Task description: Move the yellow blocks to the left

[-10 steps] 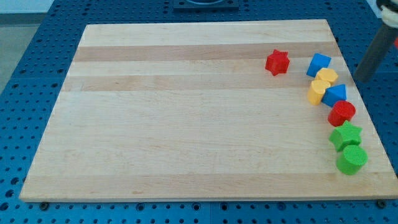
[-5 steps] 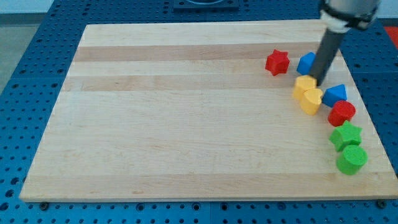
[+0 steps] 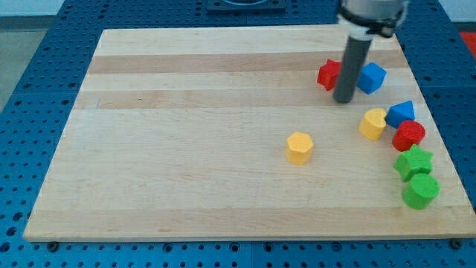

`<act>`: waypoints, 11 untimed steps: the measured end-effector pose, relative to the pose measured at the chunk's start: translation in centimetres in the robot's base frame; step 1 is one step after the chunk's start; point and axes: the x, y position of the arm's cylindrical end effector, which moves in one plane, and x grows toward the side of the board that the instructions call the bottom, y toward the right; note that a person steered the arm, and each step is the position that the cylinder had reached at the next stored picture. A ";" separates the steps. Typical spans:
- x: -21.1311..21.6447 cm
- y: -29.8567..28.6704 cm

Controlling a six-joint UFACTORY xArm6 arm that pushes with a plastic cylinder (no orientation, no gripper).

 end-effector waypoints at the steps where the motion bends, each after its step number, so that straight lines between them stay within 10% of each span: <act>1: 0.5 1.3; 4: 0.8 12.1; 11: 7.0 6.1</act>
